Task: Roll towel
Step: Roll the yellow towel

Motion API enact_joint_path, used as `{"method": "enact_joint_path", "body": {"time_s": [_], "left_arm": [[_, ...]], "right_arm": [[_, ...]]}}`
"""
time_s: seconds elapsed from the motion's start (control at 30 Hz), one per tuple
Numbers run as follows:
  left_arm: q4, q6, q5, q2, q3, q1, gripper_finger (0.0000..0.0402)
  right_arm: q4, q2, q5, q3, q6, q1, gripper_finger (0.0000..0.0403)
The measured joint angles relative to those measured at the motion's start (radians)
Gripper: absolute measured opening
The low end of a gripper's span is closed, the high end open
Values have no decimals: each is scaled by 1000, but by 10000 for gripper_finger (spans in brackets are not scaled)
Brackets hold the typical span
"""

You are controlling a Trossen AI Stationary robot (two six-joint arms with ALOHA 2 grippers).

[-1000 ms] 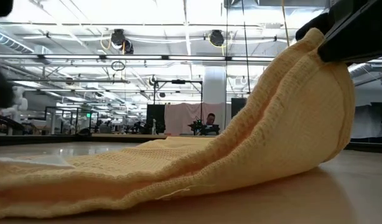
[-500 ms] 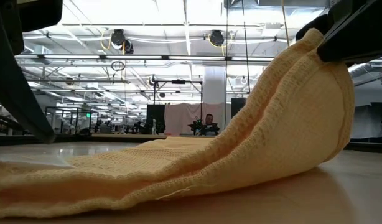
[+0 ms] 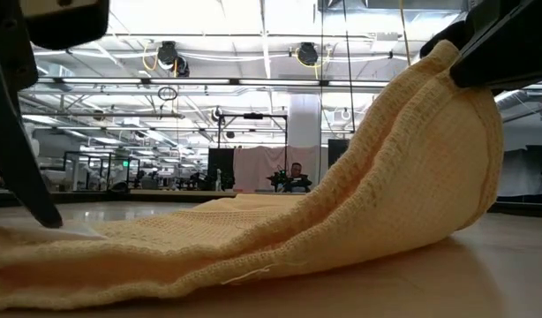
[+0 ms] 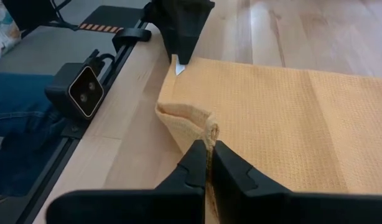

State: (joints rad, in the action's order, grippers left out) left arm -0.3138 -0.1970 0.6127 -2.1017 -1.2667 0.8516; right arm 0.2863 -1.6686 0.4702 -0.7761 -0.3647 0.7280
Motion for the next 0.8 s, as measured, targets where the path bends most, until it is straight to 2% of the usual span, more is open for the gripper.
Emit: {"method": "enact_joint_path", "body": {"time_s": [0.23,0.4,0.63,0.8], "left_arm": [[-1,11,-44,-1,1,-24,77],[5,118,-45,5,4,-23,12],[-6,405,87,35,10,-5,11],[-3,550,103,39,7,9,10]], "right_arm": [[0,0,-4,0,-24,0,2],[-1,0,-43,0,-90,4,2],[1,0,-51,0,-217,41,2],[-2,1,-26,0,-281,79,2]]}}
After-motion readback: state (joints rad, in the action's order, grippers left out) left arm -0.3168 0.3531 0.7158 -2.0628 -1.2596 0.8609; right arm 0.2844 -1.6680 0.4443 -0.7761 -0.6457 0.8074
